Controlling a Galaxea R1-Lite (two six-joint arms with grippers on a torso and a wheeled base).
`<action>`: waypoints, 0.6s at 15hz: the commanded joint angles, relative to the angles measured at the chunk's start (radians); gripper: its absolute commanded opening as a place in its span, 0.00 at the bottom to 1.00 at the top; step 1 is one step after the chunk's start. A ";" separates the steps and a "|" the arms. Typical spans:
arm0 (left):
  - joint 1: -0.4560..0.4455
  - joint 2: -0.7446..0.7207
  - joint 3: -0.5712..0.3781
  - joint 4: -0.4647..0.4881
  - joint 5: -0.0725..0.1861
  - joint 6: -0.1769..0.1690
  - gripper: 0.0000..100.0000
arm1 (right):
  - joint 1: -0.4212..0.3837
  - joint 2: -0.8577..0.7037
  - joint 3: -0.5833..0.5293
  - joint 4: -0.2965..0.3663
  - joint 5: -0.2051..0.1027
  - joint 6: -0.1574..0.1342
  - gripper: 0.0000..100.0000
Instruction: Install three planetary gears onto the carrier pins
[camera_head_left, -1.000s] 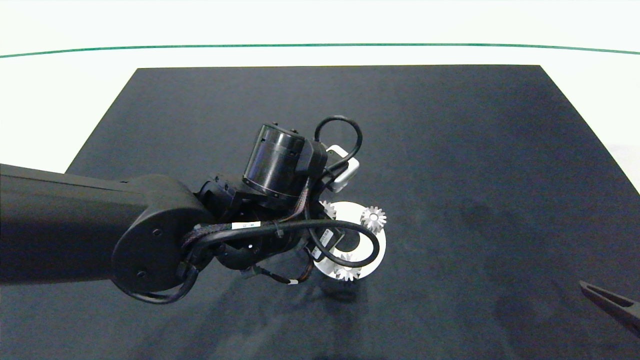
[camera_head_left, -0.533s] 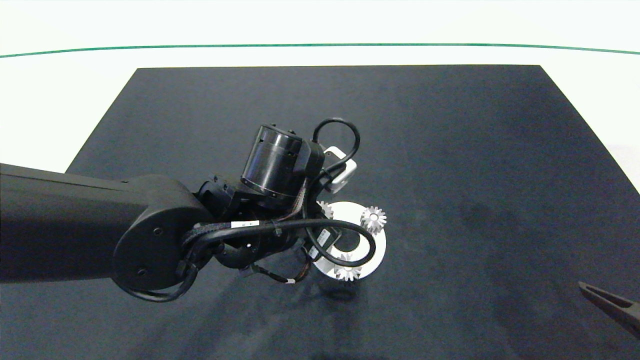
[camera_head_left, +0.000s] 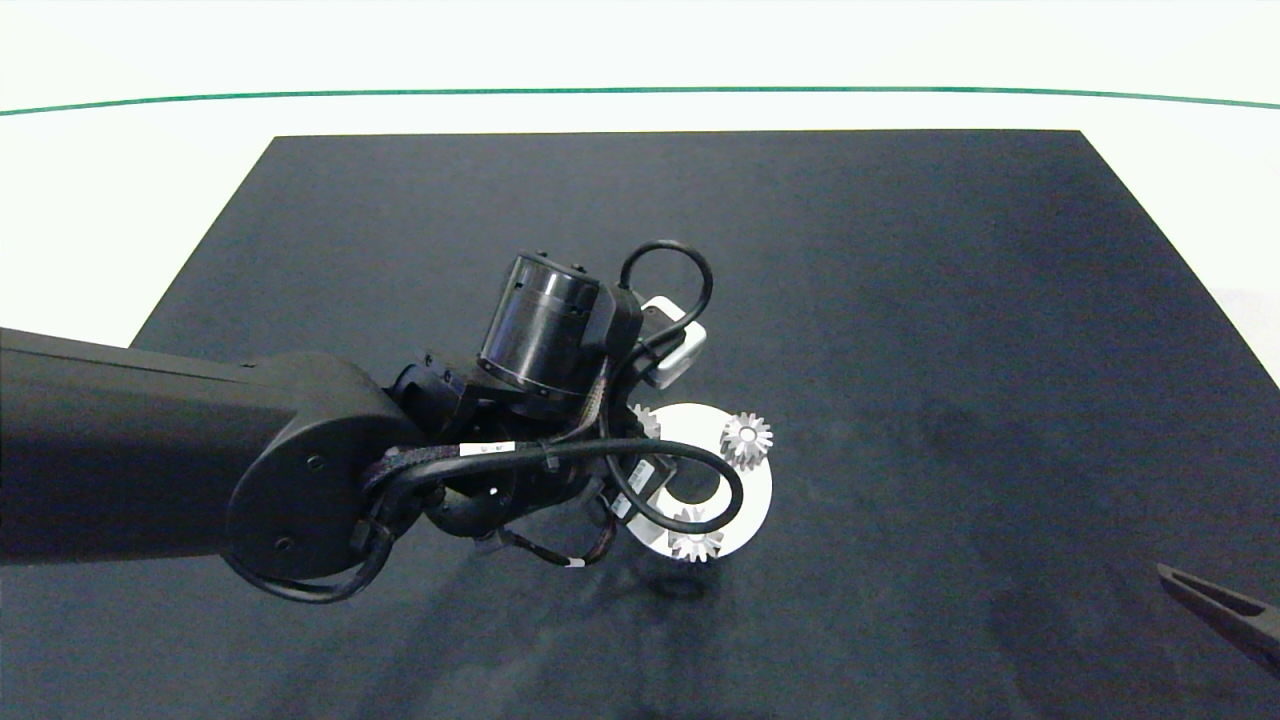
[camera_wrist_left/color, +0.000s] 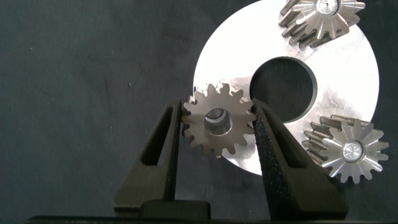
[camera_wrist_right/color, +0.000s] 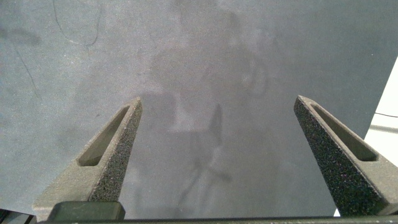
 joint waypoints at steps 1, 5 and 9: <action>-0.004 0.012 -0.006 -0.003 0.002 0.001 0.00 | 0.000 0.000 0.000 0.001 -0.001 -0.001 1.00; -0.006 0.027 -0.009 -0.005 0.002 0.001 0.00 | -0.001 0.000 0.000 0.001 -0.003 -0.001 1.00; -0.004 0.032 -0.007 -0.006 0.002 -0.002 0.00 | 0.000 0.000 0.000 0.001 -0.003 -0.001 1.00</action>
